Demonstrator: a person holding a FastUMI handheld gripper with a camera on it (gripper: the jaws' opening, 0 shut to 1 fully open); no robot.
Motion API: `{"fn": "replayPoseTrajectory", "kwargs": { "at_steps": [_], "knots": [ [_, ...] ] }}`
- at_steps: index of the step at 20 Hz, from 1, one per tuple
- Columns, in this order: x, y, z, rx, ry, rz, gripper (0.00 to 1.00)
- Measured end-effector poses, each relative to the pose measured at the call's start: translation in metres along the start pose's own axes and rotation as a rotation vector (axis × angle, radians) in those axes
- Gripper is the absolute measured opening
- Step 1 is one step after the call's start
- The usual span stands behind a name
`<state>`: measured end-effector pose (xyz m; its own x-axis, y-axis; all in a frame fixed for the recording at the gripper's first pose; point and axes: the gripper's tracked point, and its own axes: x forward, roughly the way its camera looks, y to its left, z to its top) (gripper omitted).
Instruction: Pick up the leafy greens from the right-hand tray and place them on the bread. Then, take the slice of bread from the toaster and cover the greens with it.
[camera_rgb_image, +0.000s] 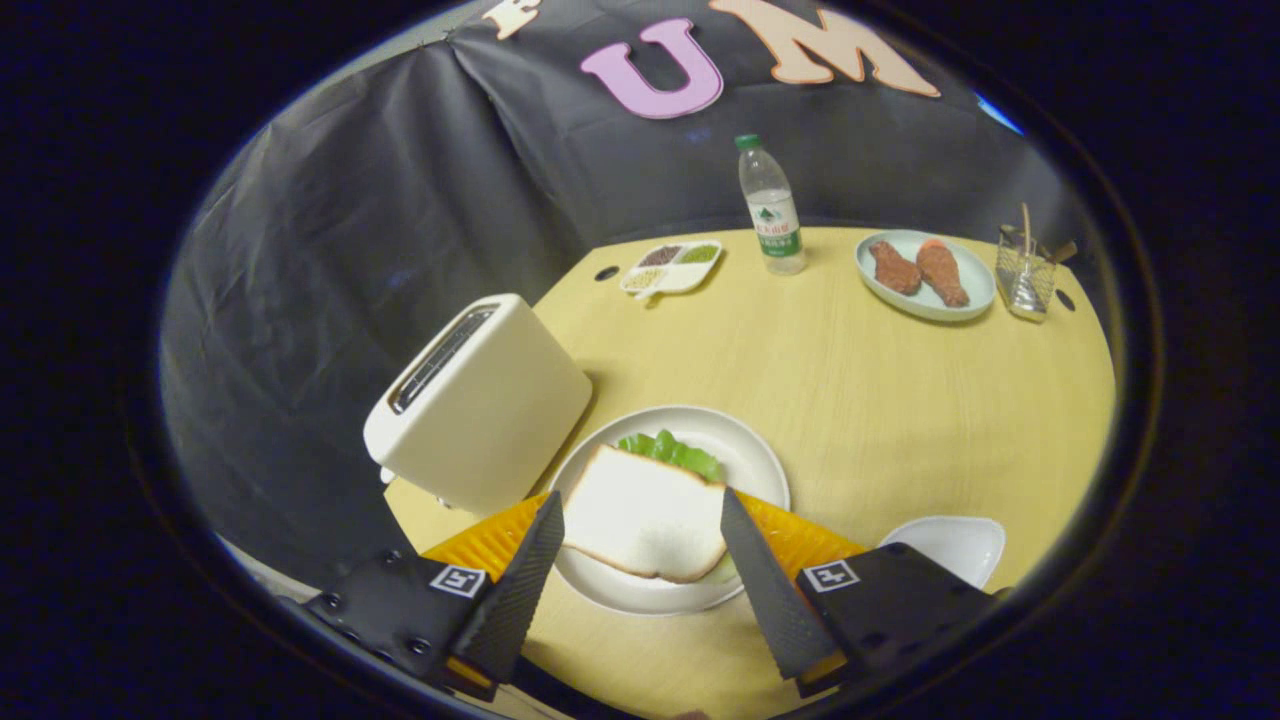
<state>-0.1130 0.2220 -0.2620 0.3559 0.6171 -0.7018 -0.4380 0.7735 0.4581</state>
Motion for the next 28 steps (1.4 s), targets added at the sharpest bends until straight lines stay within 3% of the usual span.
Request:
{"fn": "replayPoseTrajectory", "kwargs": {
  "at_steps": [4,8,20,28],
  "knots": [
    [-0.040,-0.002,0.039,-0.052,-0.144,-0.023,0.99],
    [-0.083,-0.019,0.072,-0.075,-0.261,-0.097,0.99],
    [-0.211,-0.083,0.148,-0.132,-0.561,-0.361,0.98],
    [-0.283,-0.120,0.182,-0.121,-0.765,-0.598,0.98]
  ]
}}
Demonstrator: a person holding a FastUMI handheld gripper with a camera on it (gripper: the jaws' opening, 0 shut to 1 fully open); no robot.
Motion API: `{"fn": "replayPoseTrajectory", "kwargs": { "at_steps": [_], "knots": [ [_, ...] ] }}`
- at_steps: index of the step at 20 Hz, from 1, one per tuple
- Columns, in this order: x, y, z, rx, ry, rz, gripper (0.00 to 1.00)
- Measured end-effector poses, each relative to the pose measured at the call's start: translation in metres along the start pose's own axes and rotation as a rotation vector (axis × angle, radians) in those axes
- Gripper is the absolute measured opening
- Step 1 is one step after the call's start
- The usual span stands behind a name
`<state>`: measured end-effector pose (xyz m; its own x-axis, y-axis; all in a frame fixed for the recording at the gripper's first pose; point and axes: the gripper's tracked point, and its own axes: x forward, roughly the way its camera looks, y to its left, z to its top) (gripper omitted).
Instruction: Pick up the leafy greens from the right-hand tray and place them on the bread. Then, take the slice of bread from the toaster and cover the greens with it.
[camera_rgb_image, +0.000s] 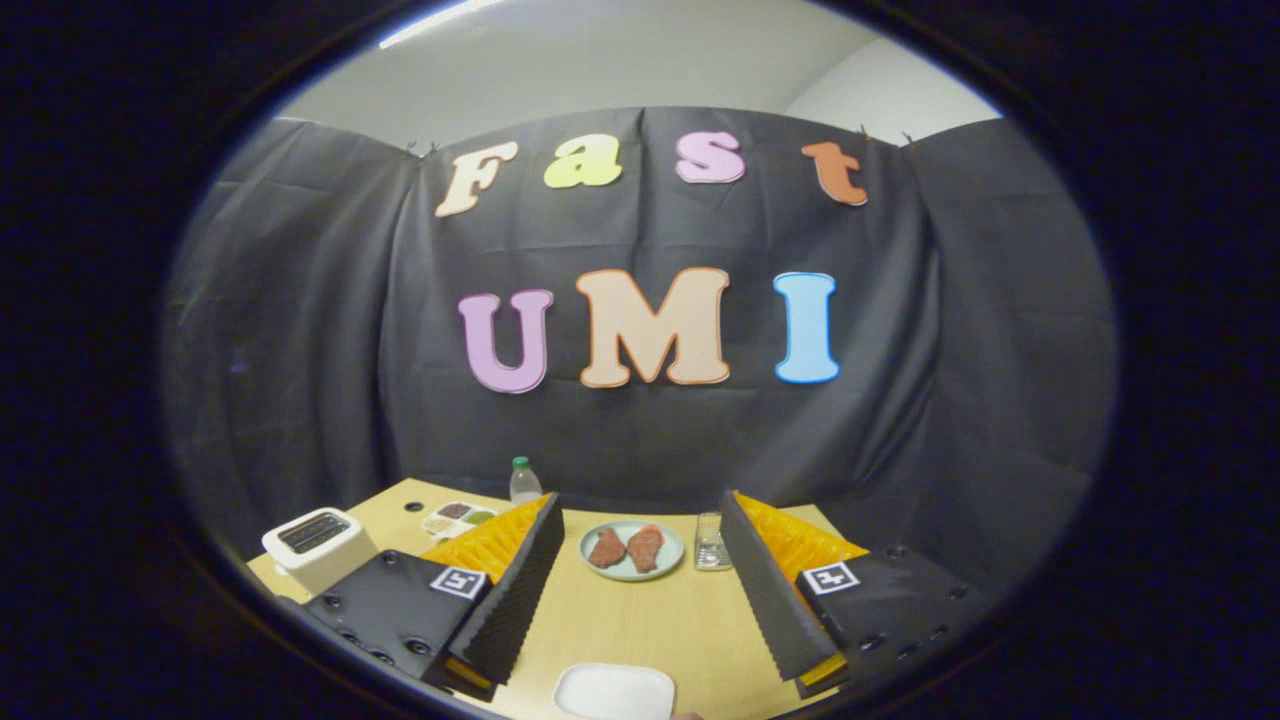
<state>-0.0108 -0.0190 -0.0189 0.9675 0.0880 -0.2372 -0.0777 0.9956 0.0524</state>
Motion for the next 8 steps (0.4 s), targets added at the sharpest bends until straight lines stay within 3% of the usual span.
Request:
{"fn": "replayPoseTrajectory", "kwargs": {
  "at_steps": [5,8],
  "knots": [
    [-0.006,-0.028,0.014,0.001,-0.042,-0.105,0.98],
    [-0.011,-0.033,0.016,0.028,-0.038,-0.117,0.98]
  ]
}}
